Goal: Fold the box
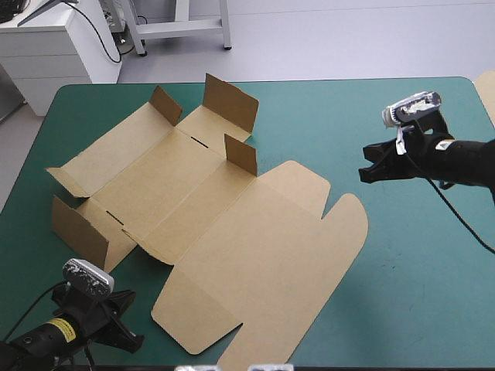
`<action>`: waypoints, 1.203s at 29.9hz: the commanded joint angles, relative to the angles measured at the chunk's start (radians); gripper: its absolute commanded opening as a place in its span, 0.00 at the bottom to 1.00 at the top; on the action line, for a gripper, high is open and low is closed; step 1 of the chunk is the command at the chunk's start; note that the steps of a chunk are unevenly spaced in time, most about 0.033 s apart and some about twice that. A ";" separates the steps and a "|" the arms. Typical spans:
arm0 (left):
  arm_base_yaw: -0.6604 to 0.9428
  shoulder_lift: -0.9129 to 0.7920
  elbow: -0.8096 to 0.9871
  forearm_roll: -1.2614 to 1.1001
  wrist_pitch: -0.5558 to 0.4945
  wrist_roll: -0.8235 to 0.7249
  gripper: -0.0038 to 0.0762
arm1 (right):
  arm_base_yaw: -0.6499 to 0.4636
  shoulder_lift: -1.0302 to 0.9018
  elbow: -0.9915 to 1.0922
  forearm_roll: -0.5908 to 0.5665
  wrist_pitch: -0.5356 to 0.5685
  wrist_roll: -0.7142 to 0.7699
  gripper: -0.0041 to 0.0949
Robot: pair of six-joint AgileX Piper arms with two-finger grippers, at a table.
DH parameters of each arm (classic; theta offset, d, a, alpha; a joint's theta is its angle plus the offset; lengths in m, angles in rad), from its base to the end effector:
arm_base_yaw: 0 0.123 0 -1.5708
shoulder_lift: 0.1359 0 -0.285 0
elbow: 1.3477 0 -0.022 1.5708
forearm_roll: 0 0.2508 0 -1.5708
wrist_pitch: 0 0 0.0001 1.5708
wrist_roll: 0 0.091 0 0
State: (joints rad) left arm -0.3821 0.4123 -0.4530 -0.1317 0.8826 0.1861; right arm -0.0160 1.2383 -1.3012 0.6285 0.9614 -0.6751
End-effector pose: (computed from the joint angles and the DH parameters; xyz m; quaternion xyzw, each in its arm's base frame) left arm 0.0604 -0.0342 0.2635 0.2393 0.8843 -0.1017 0.3879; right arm 0.2501 0.0399 0.4098 -0.2193 0.8585 0.1638 0.4336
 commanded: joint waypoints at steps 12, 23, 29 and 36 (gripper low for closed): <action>-0.005 0.008 -0.032 -0.017 -0.056 -0.009 0.04 | 0.166 0.312 -0.351 0.052 0.035 -0.039 0.02; -0.005 0.008 -0.032 -0.017 -0.056 -0.009 0.04 | 0.316 0.542 -0.559 -0.036 0.037 -0.035 0.03; -0.005 0.008 -0.032 -0.017 -0.056 -0.009 0.04 | 0.367 0.646 -0.685 -0.048 0.035 -0.066 0.25; -0.005 0.008 -0.032 -0.017 -0.056 -0.009 0.04 | 0.391 0.712 -0.779 -0.045 0.044 -0.028 0.71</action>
State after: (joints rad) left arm -0.3821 0.4123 -0.4530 -0.1317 0.8835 0.1861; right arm 0.3660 1.9955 -2.0330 0.5529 1.0291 -0.7088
